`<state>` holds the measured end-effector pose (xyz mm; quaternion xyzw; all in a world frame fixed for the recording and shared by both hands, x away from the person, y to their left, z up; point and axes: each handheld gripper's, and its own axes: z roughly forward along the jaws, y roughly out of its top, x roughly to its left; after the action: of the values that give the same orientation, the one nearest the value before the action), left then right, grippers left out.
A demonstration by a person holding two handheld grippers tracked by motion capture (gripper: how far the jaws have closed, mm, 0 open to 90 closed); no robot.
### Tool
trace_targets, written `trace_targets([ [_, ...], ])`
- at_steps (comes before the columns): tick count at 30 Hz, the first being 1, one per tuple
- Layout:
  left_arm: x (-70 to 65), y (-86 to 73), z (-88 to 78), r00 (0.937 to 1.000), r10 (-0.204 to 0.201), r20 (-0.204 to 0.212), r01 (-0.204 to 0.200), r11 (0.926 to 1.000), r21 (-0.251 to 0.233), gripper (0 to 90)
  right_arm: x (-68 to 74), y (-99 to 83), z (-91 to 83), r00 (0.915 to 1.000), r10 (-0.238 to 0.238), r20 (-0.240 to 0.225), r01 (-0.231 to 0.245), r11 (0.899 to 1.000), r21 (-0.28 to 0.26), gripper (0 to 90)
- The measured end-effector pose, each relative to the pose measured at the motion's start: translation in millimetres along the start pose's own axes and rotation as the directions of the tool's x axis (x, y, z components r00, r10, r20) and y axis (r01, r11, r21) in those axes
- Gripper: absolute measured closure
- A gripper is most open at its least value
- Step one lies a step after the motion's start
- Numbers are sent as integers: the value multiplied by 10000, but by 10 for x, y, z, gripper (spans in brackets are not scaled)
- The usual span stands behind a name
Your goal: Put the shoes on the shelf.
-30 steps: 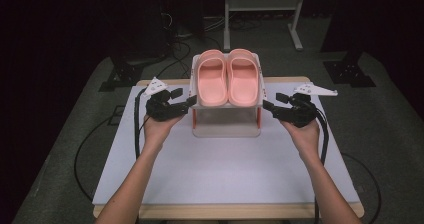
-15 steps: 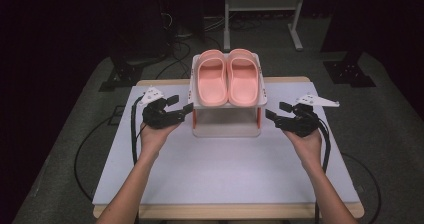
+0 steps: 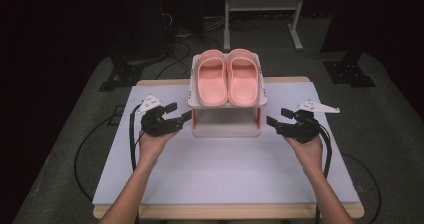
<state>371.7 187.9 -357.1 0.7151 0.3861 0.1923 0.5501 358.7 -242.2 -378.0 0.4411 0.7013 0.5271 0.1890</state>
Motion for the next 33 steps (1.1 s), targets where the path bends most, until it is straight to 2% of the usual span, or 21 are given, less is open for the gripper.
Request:
trace_targets([
  [4,1,-43,-12,10000,-60,-1,60,10000,-57,276,-3,-50,-6,10000,-36,10,36,10000,78,282],
  [17,-17,-177,-55,9998,170,-74,-170,9999,16,256,-9,-182,-56,9999,-102,91,100,9998,187,277],
  [22,7,-254,-66,9999,117,-88,-116,9999,77,253,-36,-265,-84,9998,-44,178,40,9997,231,276],
  [26,15,-308,-67,9999,71,-108,-69,9999,104,243,-71,-343,-113,9996,235,142,-239,9994,239,270],
  [33,13,-394,-89,9999,-1,-146,3,10000,86,236,-84,-428,-160,9995,275,174,-279,9993,234,268],
])
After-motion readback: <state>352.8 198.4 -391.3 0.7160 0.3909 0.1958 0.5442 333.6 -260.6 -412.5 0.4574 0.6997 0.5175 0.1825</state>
